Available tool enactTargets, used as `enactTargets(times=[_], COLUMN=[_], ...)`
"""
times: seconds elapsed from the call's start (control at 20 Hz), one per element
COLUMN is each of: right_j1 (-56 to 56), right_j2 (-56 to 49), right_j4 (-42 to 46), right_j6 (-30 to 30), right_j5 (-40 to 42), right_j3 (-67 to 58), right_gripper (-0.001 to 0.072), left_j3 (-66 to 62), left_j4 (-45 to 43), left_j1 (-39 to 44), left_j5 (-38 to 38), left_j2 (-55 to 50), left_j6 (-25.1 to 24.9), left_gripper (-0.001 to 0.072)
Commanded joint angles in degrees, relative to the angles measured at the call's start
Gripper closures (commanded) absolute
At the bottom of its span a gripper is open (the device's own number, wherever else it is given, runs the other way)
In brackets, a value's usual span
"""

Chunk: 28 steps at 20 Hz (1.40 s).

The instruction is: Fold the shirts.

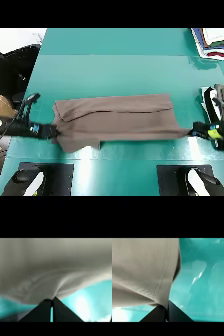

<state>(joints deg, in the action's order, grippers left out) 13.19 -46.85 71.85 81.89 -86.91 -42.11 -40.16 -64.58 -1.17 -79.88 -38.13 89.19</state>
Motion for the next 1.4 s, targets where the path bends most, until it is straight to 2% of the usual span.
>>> enactTargets(times=[0.0,0.25,0.5,0.55,0.6,0.65,0.75,0.8,0.9,0.95,1.0,1.05,1.1,1.15,1.35], right_j1=[-6.8,-14.2,-15.7,-15.3,-14.6,-13.7,-11.0,-9.5,-5.8,-3.7,-1.8,-0.3,0.9,1.9,1.4], right_j2=[-11.7,-32.0,-43.3,-44.4,-45.0,-45.5,-45.4,-45.3,-45.2,-45.2,-45.2,-45.4,-45.7,-46.3,-48.2], right_j4=[-0.1,-0.3,-1.9,-4.1,-6.8,-10.4,-16.3,-16.9,-16.9,-16.9,-16.9,-16.9,-16.9,-16.9,-24.2], right_j6=[0.1,0.2,0.2,0.1,-0.4,-2.4,-6.6,-7.4,-8.0,-9.0,-9.4,-9.6,-9.6,-10.8,-14.8], right_j5=[7.3,12.6,12.3,12.5,12.9,12.8,10.3,8.3,3.9,2.2,1.5,1.2,1.5,2.1,4.9], right_j3=[-9.4,-24.9,-36.0,-37.3,-38.4,-39.5,-40.5,-40.5,-39.4,-38.0,-35.6,-33.3,-31.0,-28.7,-23.2], right_gripper=[0.0696,0.0695,0.0693,0.0631,0.0409,0.0274,0.0257,0.0257,0.0257,0.0257,0.0257,0.024,0.0148,0.0094,0.0097], left_j3=[-5.3,-13.2,-14.5,-14.5,-14.5,-15.0,-17.2,-18.5,-19.9,-19.9,-19.9,-19.9,-19.9,-19.9,-19.8], left_j4=[-0.8,-1.3,-1.1,-1.1,-0.8,-0.8,-0.8,-0.8,0.0,1.3,2.6,4.1,5.9,7.0,6.6], left_j1=[-0.1,-0.1,-0.1,-0.1,-0.1,-0.1,-0.1,-0.1,0.1,0.1,0.1,0.1,0.3,1.0,7.8], left_j5=[14.3,25.2,31.1,31.4,31.9,31.6,28.1,25.2,20.8,19.9,19.2,18.9,19.0,19.3,22.0], left_j2=[-12.7,-28.3,-33.1,-33.1,-33.0,-33.0,-32.9,-32.7,-32.8,-32.8,-32.8,-32.8,-32.8,-32.8,-33.1], left_j6=[-2.9,-4.2,-4.1,-4.1,-3.6,-3.7,-3.7,-3.7,-3.7,-3.9,-4.4,-4.4,-4.5,-5.7,-6.7], left_gripper=[0.0683,0.0681,0.0678,0.0509,0.0256,0.0131,0.0133,0.0166,0.0537,0.065,0.0681,0.0681,0.0681,0.0681,0.0681])
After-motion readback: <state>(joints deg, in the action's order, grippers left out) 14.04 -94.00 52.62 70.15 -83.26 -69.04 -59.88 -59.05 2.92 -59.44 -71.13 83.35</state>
